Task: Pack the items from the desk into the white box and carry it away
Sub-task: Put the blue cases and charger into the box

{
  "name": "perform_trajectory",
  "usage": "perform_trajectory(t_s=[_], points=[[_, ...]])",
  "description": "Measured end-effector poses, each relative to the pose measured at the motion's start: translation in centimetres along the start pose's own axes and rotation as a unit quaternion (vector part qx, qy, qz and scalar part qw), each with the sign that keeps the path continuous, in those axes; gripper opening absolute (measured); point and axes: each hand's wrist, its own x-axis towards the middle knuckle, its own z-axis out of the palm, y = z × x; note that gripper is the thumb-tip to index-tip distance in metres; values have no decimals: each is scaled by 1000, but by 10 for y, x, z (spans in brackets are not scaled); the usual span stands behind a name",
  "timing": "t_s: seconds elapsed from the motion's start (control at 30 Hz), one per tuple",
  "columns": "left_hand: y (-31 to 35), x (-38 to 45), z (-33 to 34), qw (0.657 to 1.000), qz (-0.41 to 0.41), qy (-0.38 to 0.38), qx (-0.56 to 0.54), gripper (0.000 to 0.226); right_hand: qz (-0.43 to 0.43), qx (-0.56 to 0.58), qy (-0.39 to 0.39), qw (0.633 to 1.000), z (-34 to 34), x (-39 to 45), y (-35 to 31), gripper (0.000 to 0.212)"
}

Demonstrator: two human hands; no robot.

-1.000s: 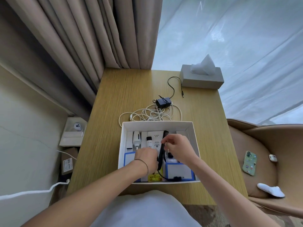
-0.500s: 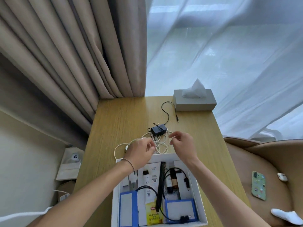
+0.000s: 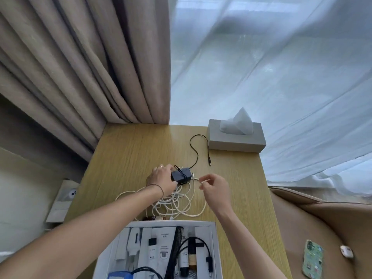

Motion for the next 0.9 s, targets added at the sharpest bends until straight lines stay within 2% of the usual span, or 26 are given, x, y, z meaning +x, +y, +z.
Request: perform_trajectory(t_s=[0.13, 0.3, 0.37, 0.47, 0.63, 0.73, 0.9], points=[[10, 27, 11, 997, -16, -35, 62, 60, 3, 13, -13, 1000, -3, 11, 13, 22], [10, 44, 17, 999, 1, -35, 31, 51, -3, 14, -17, 1000, -6, 17, 25, 21], [5, 43, 18, 999, 11, -28, -20, 42, -4, 24, -18, 1000, -8, 19, 27, 22], [1, 35, 12, 992, 14, -29, -125, 43, -5, 37, -23, 999, -11, 19, 25, 22], [2, 12, -19, 962, 30, -37, -269, 34, -29, 56, -12, 998, -20, 17, 14, 23], [4, -9, -42, 941, 41, -27, -335, 28, -68, 28, -30, 997, -22, 18, 6, 21], [4, -46, -75, 888, 50, -55, -453, 19, -129, 22, -77, 988, -10, 22, -23, 58]])
